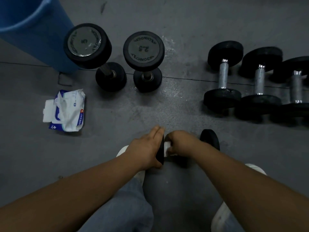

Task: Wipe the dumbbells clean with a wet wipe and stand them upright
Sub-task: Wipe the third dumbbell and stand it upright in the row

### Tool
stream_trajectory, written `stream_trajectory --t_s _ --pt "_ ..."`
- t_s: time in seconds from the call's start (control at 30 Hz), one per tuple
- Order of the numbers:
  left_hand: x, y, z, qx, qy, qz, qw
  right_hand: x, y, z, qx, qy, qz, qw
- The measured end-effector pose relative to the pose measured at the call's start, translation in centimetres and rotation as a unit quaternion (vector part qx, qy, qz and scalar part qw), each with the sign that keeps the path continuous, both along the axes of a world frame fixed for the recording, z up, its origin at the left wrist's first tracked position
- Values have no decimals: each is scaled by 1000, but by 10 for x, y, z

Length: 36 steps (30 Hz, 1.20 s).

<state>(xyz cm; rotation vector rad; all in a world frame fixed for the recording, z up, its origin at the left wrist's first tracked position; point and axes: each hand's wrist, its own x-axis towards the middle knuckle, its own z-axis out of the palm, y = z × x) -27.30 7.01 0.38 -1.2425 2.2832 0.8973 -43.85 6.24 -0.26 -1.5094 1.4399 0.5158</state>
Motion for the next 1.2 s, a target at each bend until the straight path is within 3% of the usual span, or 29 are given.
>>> stream_trajectory --t_s 0.07,0.13,0.2,0.23,0.3,0.47,0.57,0.67,0.87,0.97,1.07,1.13,1.2 --pt "1 -3 0 0 -3 -1 1000 5 -5 2 24 16 0 1000" --pt "0 -5 1 3 -4 -1 1000 11 17 0 -89 53 29 994" --pt "-1 -3 0 4 -3 -4 1000 16 54 -2 -237 41 -11 970" --pt "0 -1 -1 3 0 -3 1000 16 64 -3 -267 27 -42 962" --pt "0 1 -2 2 3 0 1000 7 58 -5 -241 9 -58 969" --pt "0 -3 -1 -4 -4 1 1000 8 -1 2 -20 39 79 996" --pt "0 -2 -1 1 -4 -5 1000 17 16 -3 -97 58 85 990" --pt "1 -1 -3 -3 8 2 1000 9 50 4 -211 -7 -25 977" --pt "2 2 -3 -8 14 14 1000 6 36 8 -192 -91 -260 942" --pt "3 2 -4 -9 13 13 1000 9 24 0 -187 -49 -253 948" --pt "2 -1 -7 -3 9 13 1000 11 36 8 -240 -84 -297 920" --pt "2 -2 -7 -4 12 14 1000 13 51 6 -243 -65 -220 942" --pt "2 0 -7 -4 13 15 1000 14 66 -3 -223 21 -87 971"
